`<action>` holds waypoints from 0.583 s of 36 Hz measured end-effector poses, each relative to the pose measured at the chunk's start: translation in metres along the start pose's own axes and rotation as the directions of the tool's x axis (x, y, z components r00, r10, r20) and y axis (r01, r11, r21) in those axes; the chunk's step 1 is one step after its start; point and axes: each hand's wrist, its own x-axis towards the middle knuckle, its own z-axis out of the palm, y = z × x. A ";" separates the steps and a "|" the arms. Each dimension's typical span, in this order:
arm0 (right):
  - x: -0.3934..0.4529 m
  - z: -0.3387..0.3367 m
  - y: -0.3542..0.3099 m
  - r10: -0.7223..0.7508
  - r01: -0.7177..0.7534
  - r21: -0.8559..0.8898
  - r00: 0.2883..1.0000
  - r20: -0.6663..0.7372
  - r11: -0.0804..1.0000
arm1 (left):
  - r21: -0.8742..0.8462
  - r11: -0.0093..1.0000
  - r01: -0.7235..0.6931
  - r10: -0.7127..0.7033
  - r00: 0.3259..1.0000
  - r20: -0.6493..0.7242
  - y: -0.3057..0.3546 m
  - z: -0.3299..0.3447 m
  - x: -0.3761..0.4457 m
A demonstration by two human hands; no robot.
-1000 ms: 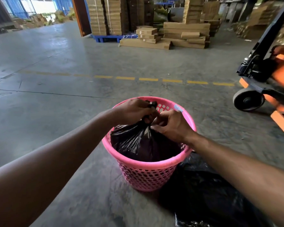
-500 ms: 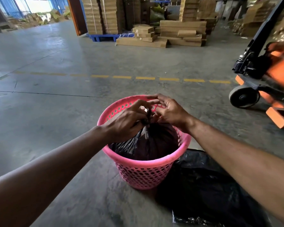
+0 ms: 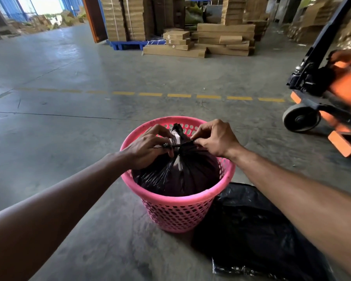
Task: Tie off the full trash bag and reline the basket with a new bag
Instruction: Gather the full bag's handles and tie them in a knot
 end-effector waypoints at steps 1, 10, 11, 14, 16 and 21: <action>0.000 0.001 0.002 0.003 -0.003 -0.023 1.000 0.000 1.000 | 0.002 1.000 0.019 -0.019 1.000 0.017 -0.003 0.002 -0.001; -0.012 -0.024 0.021 -0.063 0.048 -0.102 0.986 -0.155 0.994 | -0.234 0.968 0.087 -0.120 0.984 -0.129 0.012 -0.003 0.001; -0.014 -0.027 0.029 -0.030 0.008 -0.107 0.979 -0.203 0.994 | -0.128 0.987 0.099 -0.119 0.980 -0.157 0.013 0.000 0.003; -0.020 -0.032 0.049 0.170 -0.193 -0.072 0.955 -0.245 0.978 | 0.235 0.961 0.147 -0.130 0.988 -0.088 0.017 0.013 0.008; -0.025 -0.028 0.055 0.291 -0.301 -0.067 0.948 -0.128 0.951 | 0.361 0.918 0.164 -0.168 0.986 -0.019 0.020 0.021 0.012; -0.038 -0.011 0.058 0.314 -0.313 -0.097 0.949 0.001 0.945 | 0.468 0.871 0.151 -0.175 0.985 0.008 0.024 0.030 0.019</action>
